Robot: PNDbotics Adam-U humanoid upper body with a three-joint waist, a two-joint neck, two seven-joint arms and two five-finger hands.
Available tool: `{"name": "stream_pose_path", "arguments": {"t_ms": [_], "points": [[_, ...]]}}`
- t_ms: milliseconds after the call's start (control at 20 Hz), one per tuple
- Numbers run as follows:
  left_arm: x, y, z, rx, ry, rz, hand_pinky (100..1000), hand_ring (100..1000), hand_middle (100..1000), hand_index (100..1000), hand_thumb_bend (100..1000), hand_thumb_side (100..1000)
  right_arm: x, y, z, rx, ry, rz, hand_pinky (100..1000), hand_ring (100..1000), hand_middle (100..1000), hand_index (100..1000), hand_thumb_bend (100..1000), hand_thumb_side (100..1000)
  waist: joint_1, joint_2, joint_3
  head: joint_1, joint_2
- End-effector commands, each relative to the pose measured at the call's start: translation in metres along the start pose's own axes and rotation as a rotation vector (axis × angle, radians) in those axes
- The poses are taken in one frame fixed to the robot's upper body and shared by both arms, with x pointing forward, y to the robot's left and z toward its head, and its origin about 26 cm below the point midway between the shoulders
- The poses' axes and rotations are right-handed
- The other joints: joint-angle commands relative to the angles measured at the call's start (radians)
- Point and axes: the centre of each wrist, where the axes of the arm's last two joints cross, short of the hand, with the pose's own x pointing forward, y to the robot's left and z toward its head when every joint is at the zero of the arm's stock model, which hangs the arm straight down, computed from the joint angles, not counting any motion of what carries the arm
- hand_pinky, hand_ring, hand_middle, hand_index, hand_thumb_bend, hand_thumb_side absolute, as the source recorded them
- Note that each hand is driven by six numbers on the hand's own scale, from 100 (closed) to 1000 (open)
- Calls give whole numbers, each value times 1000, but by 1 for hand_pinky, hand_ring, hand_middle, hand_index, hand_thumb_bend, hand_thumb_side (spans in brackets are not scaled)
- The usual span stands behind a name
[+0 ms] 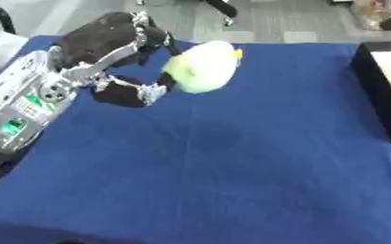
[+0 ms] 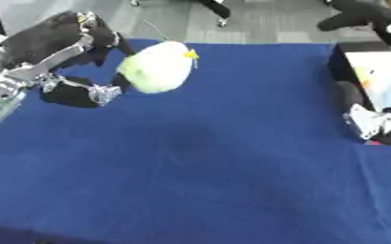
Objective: Pick up the objects with one hand, pass them to the other hand, and then place them into the box on the other side of the table.
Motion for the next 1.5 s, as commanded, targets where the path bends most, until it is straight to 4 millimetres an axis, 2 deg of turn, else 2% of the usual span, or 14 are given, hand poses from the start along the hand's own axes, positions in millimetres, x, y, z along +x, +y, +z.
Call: {"name": "stream_pose_path", "arguments": {"t_ms": [50,400,450,650,1050,1500], "points": [[11,13,-3,-7,-63,-30,647,328,100,362,100,162,9,-2,-16,58,-91,21,1000,1000,826,1000,100,201,-1,-26,2,-11,7],[20,19,-4,18,-148,7,654,326,100,361,100,186,18,8,-42,96,-243,-25,992,988,814,1000,100,139,-2,-25,11,-30,14],[20,19,-4,25,-157,14,656,325,100,361,100,194,20,9,-46,93,-265,-36,983,976,799,1000,100,107,-3,-26,12,-32,16],[20,22,-5,55,-190,43,657,323,100,361,100,205,26,12,-56,56,-340,-83,961,948,774,1000,100,100,-4,-27,17,-37,19],[22,24,-8,96,-278,106,664,325,100,363,100,234,31,14,-69,62,-410,-59,932,996,824,1000,100,100,-8,-28,23,-44,24],[24,23,-11,86,-328,120,665,325,100,364,100,234,34,19,-78,59,-416,-8,935,1000,867,1000,100,100,-9,-30,25,-48,27]]}}
